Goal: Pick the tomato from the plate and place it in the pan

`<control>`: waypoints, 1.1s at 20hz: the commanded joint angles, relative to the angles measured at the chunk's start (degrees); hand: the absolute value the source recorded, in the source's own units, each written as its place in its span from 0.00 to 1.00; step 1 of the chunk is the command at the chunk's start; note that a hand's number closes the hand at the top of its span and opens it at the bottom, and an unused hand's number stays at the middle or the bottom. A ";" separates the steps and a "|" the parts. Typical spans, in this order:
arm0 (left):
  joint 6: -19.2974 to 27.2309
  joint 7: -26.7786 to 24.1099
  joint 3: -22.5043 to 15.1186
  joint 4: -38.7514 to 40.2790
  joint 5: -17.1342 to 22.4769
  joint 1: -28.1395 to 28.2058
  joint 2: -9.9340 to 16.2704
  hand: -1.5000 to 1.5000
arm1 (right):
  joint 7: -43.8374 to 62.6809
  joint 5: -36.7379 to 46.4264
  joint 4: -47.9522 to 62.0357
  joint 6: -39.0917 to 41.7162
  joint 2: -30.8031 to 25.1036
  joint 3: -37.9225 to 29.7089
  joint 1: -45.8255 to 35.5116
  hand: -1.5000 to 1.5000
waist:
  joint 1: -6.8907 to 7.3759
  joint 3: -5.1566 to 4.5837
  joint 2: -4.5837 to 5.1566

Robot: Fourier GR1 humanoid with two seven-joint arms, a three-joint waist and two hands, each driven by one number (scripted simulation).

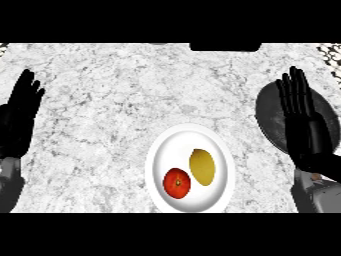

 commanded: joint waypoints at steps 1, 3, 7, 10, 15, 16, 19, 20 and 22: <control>-0.08 -4.11 -1.57 -1.00 -1.58 2.27 -4.00 0.50 | -2.67 0.85 -3.31 0.89 1.26 1.10 4.09 1.00 | -0.10 1.29 0.51; -4.89 -8.47 -2.40 -2.97 0.63 3.49 -4.12 0.50 | -3.05 3.11 -9.47 -1.36 3.89 5.61 6.54 1.00 | -0.20 1.25 0.35; -4.46 -10.37 -9.02 -2.78 -1.91 4.21 -8.22 0.50 | -0.74 16.63 -2.53 -10.37 -3.06 3.43 14.87 1.00 | -4.65 0.50 0.22; -5.38 -15.69 -13.22 -2.55 -3.52 8.18 -11.60 0.50 | -10.93 13.37 -10.01 -16.09 10.23 10.57 28.87 0.00 | -2.52 1.25 0.11; -7.56 -20.06 -13.76 -1.36 -4.08 9.97 -12.03 0.50 | -17.26 22.64 -14.29 -17.90 4.97 18.64 43.66 0.00 | -1.12 1.23 0.33; -7.40 -18.82 -12.78 -1.32 -4.10 8.46 -11.42 0.50 | -17.73 26.22 -17.52 -19.79 5.06 22.84 47.32 0.00 | -1.24 1.21 0.30; -10.08 -19.58 -11.38 -0.32 -3.30 9.00 -10.38 0.50 | -11.76 30.13 -20.77 -20.62 1.42 20.77 46.19 0.00 | -0.36 1.22 0.52; -7.96 -22.88 -13.53 1.90 -5.36 9.60 -13.64 0.50 | -5.80 35.19 -20.85 -21.26 1.86 23.16 44.12 0.00 | -0.15 1.16 0.65; -8.67 -19.51 -12.34 1.69 -4.33 6.45 -13.18 0.50 | 1.71 40.29 -24.65 -19.85 0.04 24.95 45.09 0.00 | -0.20 1.16 0.66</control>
